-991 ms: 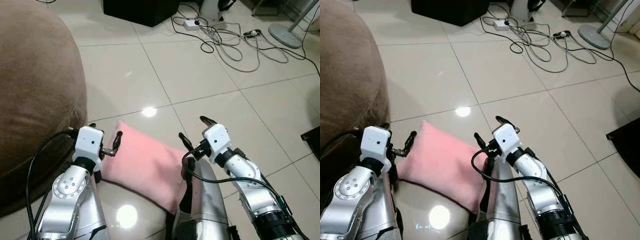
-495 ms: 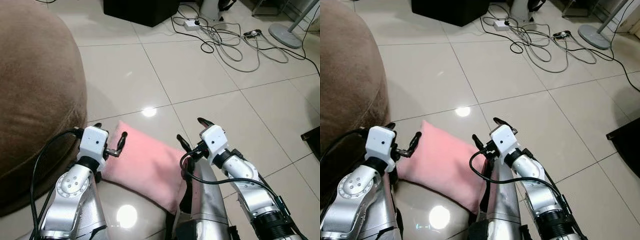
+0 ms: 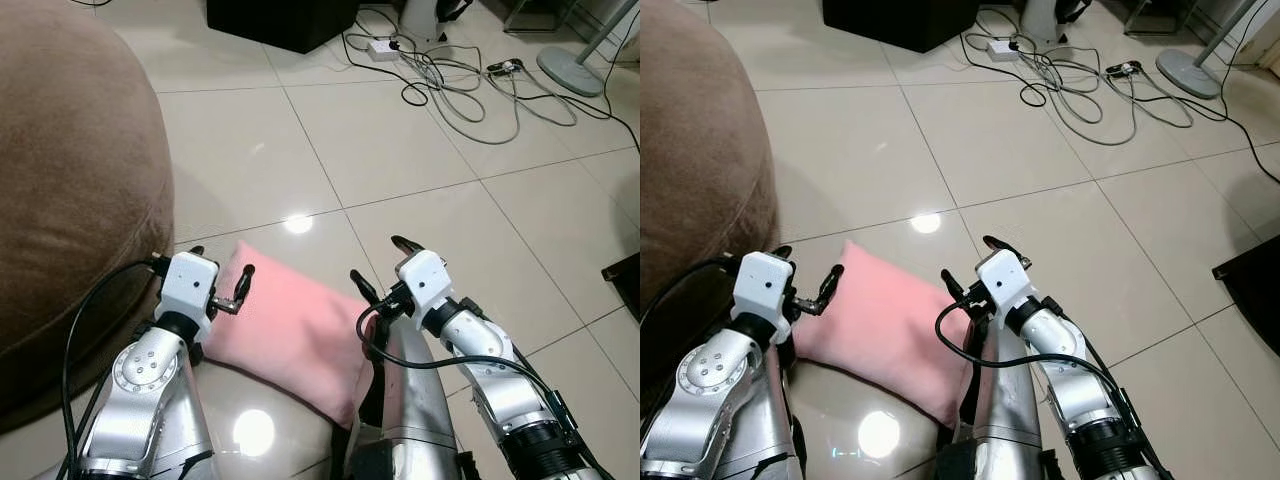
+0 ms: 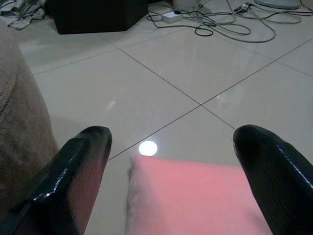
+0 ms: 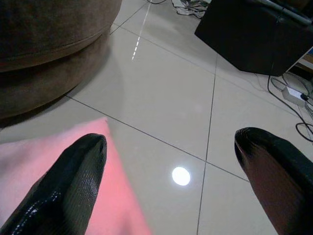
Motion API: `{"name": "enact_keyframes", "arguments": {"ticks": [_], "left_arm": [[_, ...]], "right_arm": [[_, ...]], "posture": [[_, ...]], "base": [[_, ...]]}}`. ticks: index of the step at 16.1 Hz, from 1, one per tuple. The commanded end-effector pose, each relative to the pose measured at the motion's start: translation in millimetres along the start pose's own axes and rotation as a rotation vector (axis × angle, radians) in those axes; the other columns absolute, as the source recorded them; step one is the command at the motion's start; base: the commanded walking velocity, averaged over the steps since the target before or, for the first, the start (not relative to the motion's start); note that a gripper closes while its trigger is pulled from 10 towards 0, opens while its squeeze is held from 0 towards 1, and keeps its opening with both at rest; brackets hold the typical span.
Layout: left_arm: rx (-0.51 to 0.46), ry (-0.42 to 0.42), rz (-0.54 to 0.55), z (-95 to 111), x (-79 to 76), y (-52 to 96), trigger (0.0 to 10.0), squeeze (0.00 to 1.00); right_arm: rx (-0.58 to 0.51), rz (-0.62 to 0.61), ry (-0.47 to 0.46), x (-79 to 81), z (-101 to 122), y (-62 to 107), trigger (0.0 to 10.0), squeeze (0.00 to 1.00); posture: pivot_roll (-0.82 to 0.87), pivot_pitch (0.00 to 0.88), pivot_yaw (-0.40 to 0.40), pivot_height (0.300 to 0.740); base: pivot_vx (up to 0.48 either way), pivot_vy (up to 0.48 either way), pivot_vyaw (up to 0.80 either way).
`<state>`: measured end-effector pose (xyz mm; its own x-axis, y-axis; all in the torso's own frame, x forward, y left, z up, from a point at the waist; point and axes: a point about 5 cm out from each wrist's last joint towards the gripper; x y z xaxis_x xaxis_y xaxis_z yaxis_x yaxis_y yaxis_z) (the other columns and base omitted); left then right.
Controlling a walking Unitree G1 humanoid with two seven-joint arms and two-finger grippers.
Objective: Move the pillow to the sofa from floor
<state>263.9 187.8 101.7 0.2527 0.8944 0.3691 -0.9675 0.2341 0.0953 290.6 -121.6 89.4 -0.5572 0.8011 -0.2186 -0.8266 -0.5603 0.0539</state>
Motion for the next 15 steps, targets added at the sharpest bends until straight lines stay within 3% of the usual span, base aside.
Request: {"name": "enact_keyframes", "arguments": {"ticks": [1, 5, 6, 15], "left_arm": [[0.013, 0.014, -0.048, -4.4, -10.4, 1.6, 10.0, 1.0], [0.043, -0.029, -0.031, -6.4, -10.1, -0.3, 10.0, 1.0], [0.046, -0.027, -0.018, -5.8, -9.4, -1.1, 10.0, 0.0], [0.059, -0.045, -0.022, -7.3, -7.2, -4.5, 10.0, 0.0]], "right_arm": [[0.038, -0.006, -0.006, -2.1, -5.9, 1.9, 10.0, 0.0], [0.043, -0.002, -0.02, 0.5, -5.9, -0.7, 10.0, 0.0], [0.044, -0.007, -0.024, -0.3, -5.8, -0.8, 10.0, 0.0], [0.053, -0.017, -0.027, -1.4, -6.7, -4.3, 10.0, 0.0]], "posture": [[0.14, 0.216, -0.258, 0.449], [0.14, 0.216, -0.259, 0.449], [0.14, 0.215, -0.259, 0.458], [0.14, 0.211, -0.256, 0.546]], "base": [[0.0, 0.0, 0.0], [0.0, 0.0, 0.0], [0.0, 0.0, -0.4], [0.0, 0.0, -0.04]]}}
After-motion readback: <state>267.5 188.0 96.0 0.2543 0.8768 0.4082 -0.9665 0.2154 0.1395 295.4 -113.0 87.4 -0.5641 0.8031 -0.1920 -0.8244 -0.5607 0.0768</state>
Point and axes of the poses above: a point about 5 cm out from each wrist's last joint towards the gripper, its own y axis pointing back from the gripper into the wrist, its own z axis along the axis of the wrist's last joint, x = y × z, and after that the axes turned 7 degrees about -y, right-handed
